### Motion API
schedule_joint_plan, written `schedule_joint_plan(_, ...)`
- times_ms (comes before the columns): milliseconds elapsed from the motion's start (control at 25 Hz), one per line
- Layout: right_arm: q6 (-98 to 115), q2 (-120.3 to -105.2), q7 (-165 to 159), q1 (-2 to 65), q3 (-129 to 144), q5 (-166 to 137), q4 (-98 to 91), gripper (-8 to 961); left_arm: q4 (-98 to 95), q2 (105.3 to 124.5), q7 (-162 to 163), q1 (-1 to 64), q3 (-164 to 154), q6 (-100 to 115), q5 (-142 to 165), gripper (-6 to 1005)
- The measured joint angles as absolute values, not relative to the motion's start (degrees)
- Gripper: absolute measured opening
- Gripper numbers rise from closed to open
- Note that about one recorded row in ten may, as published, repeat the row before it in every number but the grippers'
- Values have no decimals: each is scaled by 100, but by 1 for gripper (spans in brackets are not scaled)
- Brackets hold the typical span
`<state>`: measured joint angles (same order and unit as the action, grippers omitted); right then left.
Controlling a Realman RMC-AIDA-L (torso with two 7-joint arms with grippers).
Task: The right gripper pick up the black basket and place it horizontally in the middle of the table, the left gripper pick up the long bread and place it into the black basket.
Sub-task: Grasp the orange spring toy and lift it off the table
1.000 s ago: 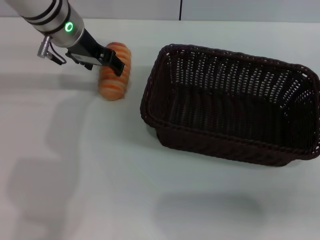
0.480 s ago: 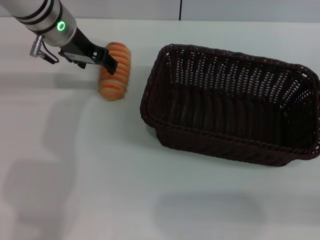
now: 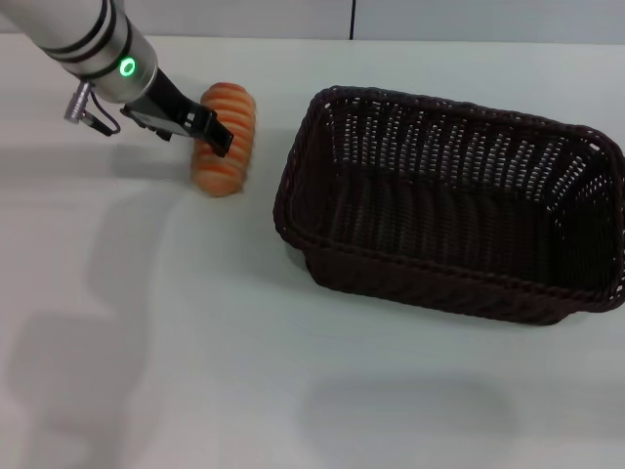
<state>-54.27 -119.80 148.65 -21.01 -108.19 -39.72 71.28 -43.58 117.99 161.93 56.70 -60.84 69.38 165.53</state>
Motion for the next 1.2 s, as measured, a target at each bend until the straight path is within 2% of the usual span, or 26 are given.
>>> schedule_joint_plan(360, -5432, -11980, 14865, -1998, -10809, -3947, 7110, 574, -3891, 11786, 16236, 5668, -6050, 6750, 16533, 801)
schedule_joint_plan(680, -5388, -11955, 14867, -1778, -10816, -3973, 6953, 574, -4108, 11853, 16268, 5788, -6099, 7038, 16469, 790)
schedule_joint_plan(1200, -5391, -11938, 14871, -1646, -10788, -4021, 6978, 574, -4186, 11852, 16230, 5801, -6100, 7059, 16289, 771)
